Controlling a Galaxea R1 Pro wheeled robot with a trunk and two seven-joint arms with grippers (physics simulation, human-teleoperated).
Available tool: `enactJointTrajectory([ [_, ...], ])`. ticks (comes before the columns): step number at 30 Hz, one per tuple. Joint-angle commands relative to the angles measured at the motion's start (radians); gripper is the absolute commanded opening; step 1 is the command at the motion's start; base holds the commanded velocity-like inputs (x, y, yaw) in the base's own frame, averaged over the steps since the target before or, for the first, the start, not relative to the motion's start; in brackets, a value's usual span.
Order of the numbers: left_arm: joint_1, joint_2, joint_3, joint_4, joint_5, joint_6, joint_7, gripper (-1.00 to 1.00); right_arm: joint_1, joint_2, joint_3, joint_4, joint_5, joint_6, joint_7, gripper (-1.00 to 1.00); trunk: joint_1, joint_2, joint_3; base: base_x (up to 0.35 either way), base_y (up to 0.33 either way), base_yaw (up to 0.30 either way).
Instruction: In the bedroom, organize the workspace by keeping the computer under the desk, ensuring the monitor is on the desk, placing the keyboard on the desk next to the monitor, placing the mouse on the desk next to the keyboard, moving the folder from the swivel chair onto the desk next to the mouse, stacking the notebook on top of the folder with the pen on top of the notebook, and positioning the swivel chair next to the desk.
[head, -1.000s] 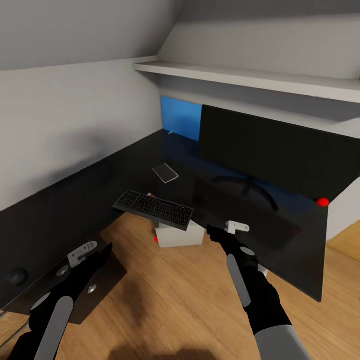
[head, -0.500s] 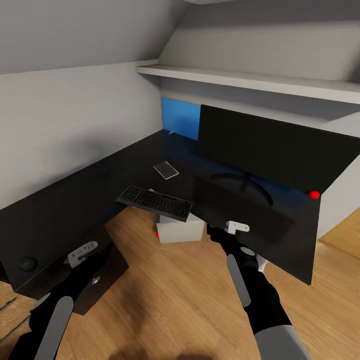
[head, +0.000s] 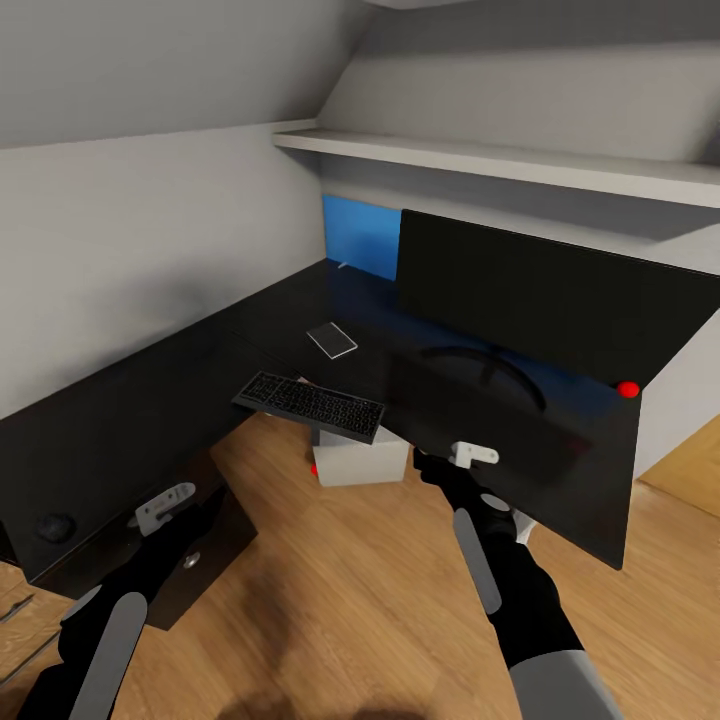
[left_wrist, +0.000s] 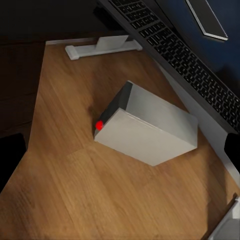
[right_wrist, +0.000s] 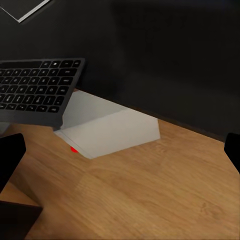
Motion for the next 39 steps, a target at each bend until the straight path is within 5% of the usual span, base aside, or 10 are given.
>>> enactJointTrajectory([
  [1, -0.001, 0.000, 0.000, -0.002, 0.011, 0.005, 0.008, 1.00, -0.001, 0.001, 0.003, -0.002, -0.011, 0.003, -0.009, 1.00, 0.001, -0.002, -0.002, 0.000, 0.000, 0.000],
  [7, -0.001, 0.000, -0.010, -0.002, 0.010, 0.005, 0.008, 1.00, -0.001, -0.001, 0.036, -0.002, -0.010, 0.002, -0.009, 1.00, 0.001, -0.002, -0.002, 0.000, 0.000, 0.000],
  [8, -0.002, 0.000, -0.047, 0.037, 0.005, 0.006, 0.008, 1.00, 0.036, -0.008, 0.057, 0.005, 0.016, -0.031, -0.009, 1.00, 0.001, -0.002, -0.002, 0.000, 0.000, 0.000],
  [12, -0.002, 0.000, -0.060, 0.077, -0.013, 0.005, 0.007, 1.00, 0.081, -0.023, 0.057, 0.001, 0.055, -0.097, -0.010, 1.00, 0.001, -0.002, -0.002, 0.000, 0.000, 0.000],
  [16, -0.002, 0.002, -0.118, 0.204, -0.062, 0.005, 0.006, 1.00, 0.183, -0.032, 0.058, 0.004, 0.075, -0.132, -0.013, 1.00, 0.001, -0.002, -0.002, 0.000, 0.000, 0.000],
  [22, 0.000, 0.006, -0.129, 0.354, -0.081, 0.003, 0.007, 1.00, 0.268, -0.036, 0.058, 0.019, 0.081, -0.181, -0.013, 1.00, 0.008, -0.016, -0.008, 0.000, 0.000, 0.000],
  [28, 0.001, 0.003, -0.131, 0.544, -0.156, -0.007, 0.005, 1.00, 0.341, -0.036, 0.058, 0.079, 0.136, -0.252, -0.012, 1.00, 0.031, -0.058, -0.027, 0.000, 0.000, 0.000],
  [31, 0.001, 0.002, -0.131, 0.614, -0.179, -0.010, 0.005, 1.00, 0.356, -0.036, 0.058, 0.143, 0.147, -0.291, -0.010, 1.00, 0.043, -0.079, -0.036, 0.000, 0.000, 0.000],
  [36, 0.001, 0.002, -0.131, 0.781, -0.196, -0.027, 0.003, 1.00, 0.365, -0.034, 0.068, 0.382, 0.166, -0.504, -0.011, 1.00, 0.062, -0.114, -0.052, 0.000, 0.000, 0.000],
  [39, 0.001, 0.001, -0.138, 0.897, -0.198, -0.164, 0.001, 1.00, 0.366, -0.034, 0.071, 0.491, 0.173, -0.581, -0.009, 1.00, 0.073, -0.135, -0.061, 0.000, 0.000, 0.000],
])
